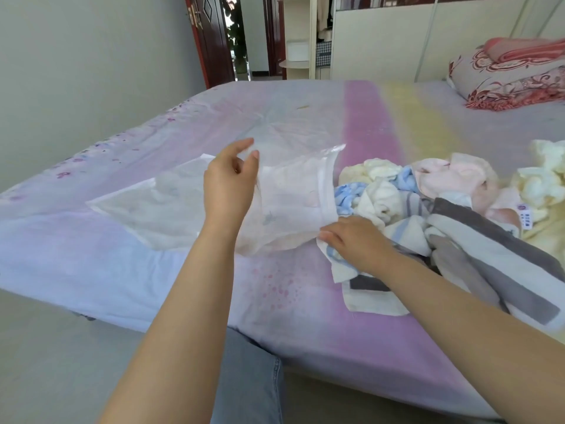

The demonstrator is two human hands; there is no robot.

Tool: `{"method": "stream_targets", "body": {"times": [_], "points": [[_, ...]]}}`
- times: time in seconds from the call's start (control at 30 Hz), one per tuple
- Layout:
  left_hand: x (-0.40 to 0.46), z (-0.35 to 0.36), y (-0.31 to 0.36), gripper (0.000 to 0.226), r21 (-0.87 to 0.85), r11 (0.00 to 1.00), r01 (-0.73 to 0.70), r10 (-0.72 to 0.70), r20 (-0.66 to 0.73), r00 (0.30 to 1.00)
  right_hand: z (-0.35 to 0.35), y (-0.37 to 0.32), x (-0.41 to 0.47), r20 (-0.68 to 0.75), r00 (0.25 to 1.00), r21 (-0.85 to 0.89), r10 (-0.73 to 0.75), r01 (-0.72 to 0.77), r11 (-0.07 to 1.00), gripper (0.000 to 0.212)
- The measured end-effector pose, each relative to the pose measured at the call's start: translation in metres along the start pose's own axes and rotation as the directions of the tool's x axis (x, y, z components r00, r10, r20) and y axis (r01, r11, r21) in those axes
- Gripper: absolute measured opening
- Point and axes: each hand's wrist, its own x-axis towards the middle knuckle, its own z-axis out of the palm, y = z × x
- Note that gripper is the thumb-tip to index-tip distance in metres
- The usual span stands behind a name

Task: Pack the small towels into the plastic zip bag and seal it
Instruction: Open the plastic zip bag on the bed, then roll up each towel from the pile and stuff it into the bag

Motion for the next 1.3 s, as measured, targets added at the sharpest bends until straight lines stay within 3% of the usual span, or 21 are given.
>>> {"method": "stream_targets", "body": {"times": [0.03, 0.1, 0.17, 0.23, 0.3, 0.37, 0.43, 0.53, 0.63, 0.73, 0.93, 1.0, 1.1, 1.17, 1.3], "points": [[-0.003, 0.0, -0.004, 0.023, 0.058, 0.998, 0.002, -0.005, 0.041, 0.999, 0.003, -0.003, -0.001, 0.062, 0.998, 0.025, -0.013, 0.011, 1.0, 0.035], [-0.008, 0.0, -0.011, 0.024, 0.119, 0.993, 0.027, -0.028, 0.012, 1.0, 0.007, -0.008, -0.006, 0.198, 0.98, 0.058, -0.018, 0.006, 0.998, 0.048], [-0.013, -0.003, -0.017, 0.024, 0.105, 0.993, 0.059, -0.052, -0.063, 0.997, 0.006, -0.012, -0.012, 0.196, 0.98, 0.144, -0.026, -0.003, 0.99, 0.059], [-0.015, -0.006, -0.018, 0.023, 0.062, 0.995, 0.077, -0.07, -0.115, 0.991, -0.006, -0.016, -0.019, 0.063, 0.998, 0.299, 0.022, -0.04, 0.953, 0.058], [-0.018, -0.005, -0.018, 0.023, 0.04, 0.995, 0.087, -0.082, -0.111, 0.99, -0.023, -0.014, -0.026, -0.193, 0.974, 0.255, 0.116, -0.064, 0.965, 0.049], [-0.023, -0.002, -0.02, 0.024, 0.058, 0.995, 0.08, -0.077, -0.059, 0.995, -0.038, 0.0, -0.039, -0.456, 0.867, 0.075, 0.201, -0.188, 0.979, 0.04], [-0.031, 0.003, -0.023, 0.027, 0.08, 0.995, 0.06, -0.06, -0.004, 0.998, -0.05, 0.024, -0.062, -0.582, 0.722, 0.033, 0.374, -0.439, 0.898, 0.044], [-0.044, 0.015, -0.024, 0.03, 0.071, 0.996, 0.046, -0.049, 0.038, 0.998, -0.054, 0.061, -0.102, -0.449, 0.549, 0.142, 0.705, -0.735, 0.663, 0.068], [-0.054, 0.029, -0.017, 0.031, 0.052, 0.998, 0.046, -0.051, 0.083, 0.995, -0.039, 0.079, -0.132, -0.141, 0.513, 0.341, 0.847, -0.778, 0.527, 0.09], [-0.063, 0.041, -0.01, 0.031, 0.063, 0.997, 0.034, -0.04, 0.108, 0.993, -0.022, 0.084, -0.145, -0.133, 0.522, 0.428, 0.842, -0.736, 0.524, 0.094], [-0.079, 0.053, 0.0, 0.029, 0.095, 0.995, 0.03, -0.043, 0.136, 0.99, -0.028, 0.087, -0.162, -0.217, 0.516, 0.629, 0.829, -0.575, 0.523, 0.032], [-0.082, 0.054, 0.001, 0.028, 0.101, 0.995, 0.026, -0.039, 0.135, 0.99, -0.033, 0.074, -0.167, -0.353, 0.491, 0.694, 0.797, -0.434, 0.575, 0.023], [-0.084, 0.05, 0.001, 0.029, 0.105, 0.994, 0.029, -0.042, 0.125, 0.991, -0.05, 0.045, -0.165, -0.608, 0.383, 0.68, 0.695, -0.2, 0.705, 0.019], [-0.084, 0.045, 0.0, 0.031, 0.092, 0.995, 0.029, -0.041, 0.12, 0.992, -0.066, 0.024, -0.157, -0.68, 0.365, 0.664, 0.636, -0.06, 0.745, 0.023], [-0.084, 0.03, -0.002, 0.033, 0.053, 0.998, 0.033, -0.039, 0.116, 0.993, -0.092, -0.032, -0.119, -0.711, 0.405, 0.701, 0.575, 0.341, 0.626, 0.036]]}}
